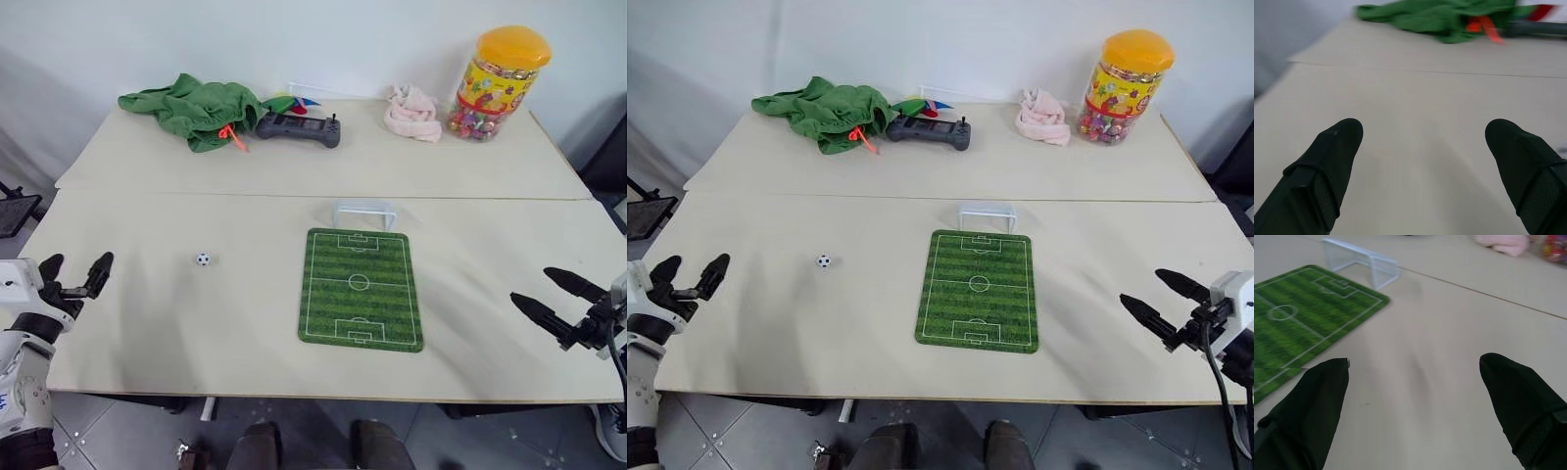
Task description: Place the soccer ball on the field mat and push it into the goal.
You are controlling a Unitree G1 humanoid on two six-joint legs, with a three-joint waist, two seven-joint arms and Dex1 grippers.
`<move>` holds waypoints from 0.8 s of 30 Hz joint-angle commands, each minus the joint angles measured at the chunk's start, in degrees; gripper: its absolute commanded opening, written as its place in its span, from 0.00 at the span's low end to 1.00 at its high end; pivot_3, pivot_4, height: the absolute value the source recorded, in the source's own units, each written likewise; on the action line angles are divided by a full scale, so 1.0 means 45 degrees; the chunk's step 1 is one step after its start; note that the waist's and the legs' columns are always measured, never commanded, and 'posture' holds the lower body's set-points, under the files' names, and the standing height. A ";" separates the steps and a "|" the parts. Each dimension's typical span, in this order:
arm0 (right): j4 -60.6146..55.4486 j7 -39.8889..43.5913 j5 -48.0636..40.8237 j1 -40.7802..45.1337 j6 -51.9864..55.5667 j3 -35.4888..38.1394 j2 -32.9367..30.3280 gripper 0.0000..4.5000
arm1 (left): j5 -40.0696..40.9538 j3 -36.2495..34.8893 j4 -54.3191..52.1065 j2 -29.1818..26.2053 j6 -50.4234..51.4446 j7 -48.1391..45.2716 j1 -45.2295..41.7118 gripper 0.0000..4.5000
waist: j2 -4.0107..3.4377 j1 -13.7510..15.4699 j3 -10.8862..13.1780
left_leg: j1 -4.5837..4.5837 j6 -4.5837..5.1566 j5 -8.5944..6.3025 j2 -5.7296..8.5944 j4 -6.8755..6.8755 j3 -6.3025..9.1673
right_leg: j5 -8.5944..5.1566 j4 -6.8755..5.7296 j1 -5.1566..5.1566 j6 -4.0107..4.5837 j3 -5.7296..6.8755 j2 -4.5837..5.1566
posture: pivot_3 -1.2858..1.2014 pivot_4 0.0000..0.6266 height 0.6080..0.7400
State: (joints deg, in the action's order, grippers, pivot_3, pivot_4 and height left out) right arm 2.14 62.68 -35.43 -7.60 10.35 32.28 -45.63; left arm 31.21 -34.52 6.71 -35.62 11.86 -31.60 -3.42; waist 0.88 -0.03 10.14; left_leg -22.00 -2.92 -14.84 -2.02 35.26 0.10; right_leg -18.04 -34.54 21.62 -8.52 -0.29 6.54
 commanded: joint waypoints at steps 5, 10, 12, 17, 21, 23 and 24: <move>-0.1779 0.1058 -0.0627 0.0047 0.0675 -0.0240 -0.0482 1.00 | -0.0410 0.2127 -0.0579 -0.0508 0.0130 -0.1795 -0.1246 1.00 | -0.0005 0.0013 -0.0001 | 0.0003 0.0002 0.0001 0.0002 0.0012 -0.0001 | -0.0001 0.0009 -0.0012 0.0003 -0.0004 -0.0001 | 0.52 0.24 1.00; -0.2210 0.0998 -0.0623 0.0341 0.0743 -0.0510 -0.0344 1.00 | -0.1797 0.3726 0.2437 -0.0536 -0.0640 -0.2510 -0.3245 1.00 | -0.0009 -0.0001 0.0002 | 0.0001 0.0002 0.0001 0.0001 0.0019 0.0001 | -0.0001 -0.0006 0.0001 0.0002 -0.0001 -0.0011 | 0.52 0.24 1.00; -0.2350 0.0895 -0.0672 0.0325 0.0824 -0.0472 -0.0307 1.00 | -0.2209 0.4088 0.3469 -0.0515 -0.1093 -0.2801 -0.3814 1.00 | -0.0008 -0.0015 0.0002 | -0.0002 0.0003 0.0002 0.0002 0.0027 0.0000 | 0.0001 -0.0007 0.0001 -0.0002 -0.0001 -0.0010 | 0.52 0.24 1.00; -0.3039 0.0621 -0.0798 -0.0415 0.0958 -0.0088 -0.0041 1.00 | -0.2956 0.4929 0.5671 -0.0467 -0.2079 -0.3804 -0.4992 1.00 | -0.0005 0.0027 0.0004 | -0.0009 0.0020 -0.0019 0.0001 0.0036 -0.0002 | 0.0007 -0.0014 0.0006 -0.0017 0.0007 -0.0009 | 0.52 0.24 1.00; -0.3354 0.0485 -0.0797 -0.0965 0.0944 0.0132 0.0080 1.00 | -0.3557 0.5423 0.7021 -0.0436 -0.2531 -0.4187 -0.5549 1.00 | -0.0005 0.0046 0.0004 | -0.0030 0.0028 -0.0031 0.0003 0.0077 -0.0003 | 0.0010 -0.0018 0.0010 -0.0025 0.0010 -0.0006 | 0.52 0.24 1.00; -0.3473 0.0357 -0.0818 -0.1113 0.0985 0.0224 0.0119 1.00 | -0.3829 0.5612 0.7641 -0.0431 -0.2703 -0.4278 -0.5870 0.96 | -0.0006 0.0054 0.0004 | -0.0032 0.0033 -0.0037 0.0002 0.0103 -0.0003 | 0.0013 -0.0020 0.0001 -0.0031 0.0010 -0.0005 | 0.52 0.24 1.00; -0.3514 0.0325 -0.0832 -0.1169 0.0997 0.0261 0.0125 1.00 | -0.3881 0.5623 0.7840 -0.0396 -0.2822 -0.4345 -0.5973 0.91 | -0.0007 0.0044 0.0004 | -0.0032 0.0036 -0.0038 0.0003 0.0121 -0.0003 | 0.0014 -0.0024 -0.0003 -0.0031 0.0010 -0.0005 | 0.52 0.24 1.00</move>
State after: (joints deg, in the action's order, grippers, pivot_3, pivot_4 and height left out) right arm -11.69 64.59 -37.81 -12.52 15.08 30.77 -45.16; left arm 14.76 -9.95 40.29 -37.17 0.32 -50.49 -29.49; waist 0.84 0.17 10.15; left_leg -22.14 -2.75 -15.01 -2.01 35.85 0.06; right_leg -17.98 -34.65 21.60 -8.66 -0.25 6.53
